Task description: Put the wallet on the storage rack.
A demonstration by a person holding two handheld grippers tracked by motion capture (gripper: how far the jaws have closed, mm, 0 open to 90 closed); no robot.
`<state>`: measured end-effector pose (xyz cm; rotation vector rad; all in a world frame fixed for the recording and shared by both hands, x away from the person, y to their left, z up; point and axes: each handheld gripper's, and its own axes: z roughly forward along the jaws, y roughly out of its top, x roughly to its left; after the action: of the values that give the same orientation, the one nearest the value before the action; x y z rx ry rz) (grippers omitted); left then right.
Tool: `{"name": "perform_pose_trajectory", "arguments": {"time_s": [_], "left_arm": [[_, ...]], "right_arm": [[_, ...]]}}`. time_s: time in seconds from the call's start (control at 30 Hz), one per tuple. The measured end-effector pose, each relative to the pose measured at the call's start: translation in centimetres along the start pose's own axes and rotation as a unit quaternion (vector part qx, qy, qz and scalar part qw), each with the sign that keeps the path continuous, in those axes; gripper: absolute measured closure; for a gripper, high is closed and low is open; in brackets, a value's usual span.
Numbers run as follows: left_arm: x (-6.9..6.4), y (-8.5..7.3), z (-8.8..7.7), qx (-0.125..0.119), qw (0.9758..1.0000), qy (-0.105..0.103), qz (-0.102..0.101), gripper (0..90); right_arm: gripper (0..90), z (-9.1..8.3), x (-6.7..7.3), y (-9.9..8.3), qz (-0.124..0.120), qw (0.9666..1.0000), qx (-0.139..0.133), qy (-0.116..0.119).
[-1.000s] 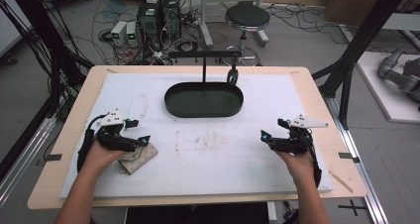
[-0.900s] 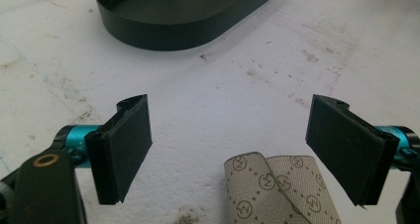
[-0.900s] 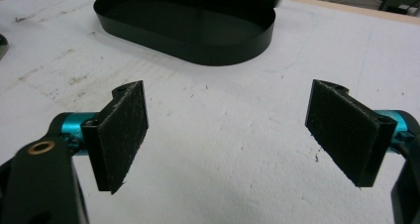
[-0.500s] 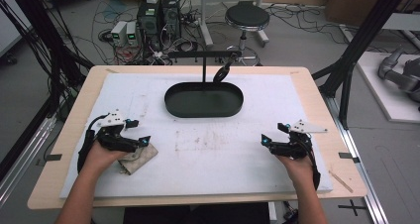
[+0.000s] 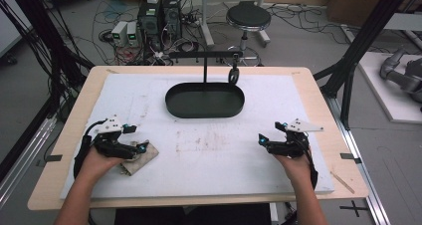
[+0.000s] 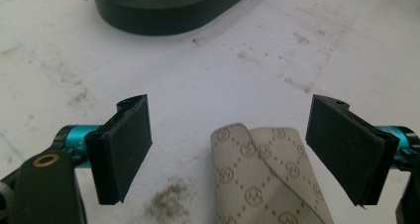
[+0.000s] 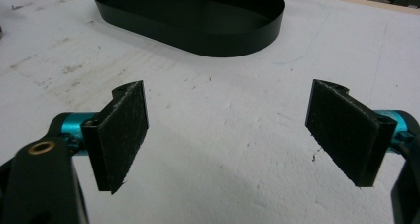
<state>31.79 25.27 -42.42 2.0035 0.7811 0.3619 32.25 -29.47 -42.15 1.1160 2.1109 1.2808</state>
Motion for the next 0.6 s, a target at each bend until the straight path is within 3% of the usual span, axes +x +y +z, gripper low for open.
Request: {"name": "perform_pose_trajectory", "arguments": {"time_s": [0.13, 0.6], "left_arm": [[-0.5, -0.7, -0.7, 0.006, 1.0, 0.002, -0.001, 17.5], [-2.1, -3.8, -1.8, 0.046, 0.9988, 0.004, -0.016, 17.3]], "right_arm": [[17.2, 1.1, 0.1, 0.3, -0.009, 0.9999, 0.009, 0.0], [17.2, 4.0, -0.3, 1.4, -0.002, 0.9999, 0.011, 0.001]]}}
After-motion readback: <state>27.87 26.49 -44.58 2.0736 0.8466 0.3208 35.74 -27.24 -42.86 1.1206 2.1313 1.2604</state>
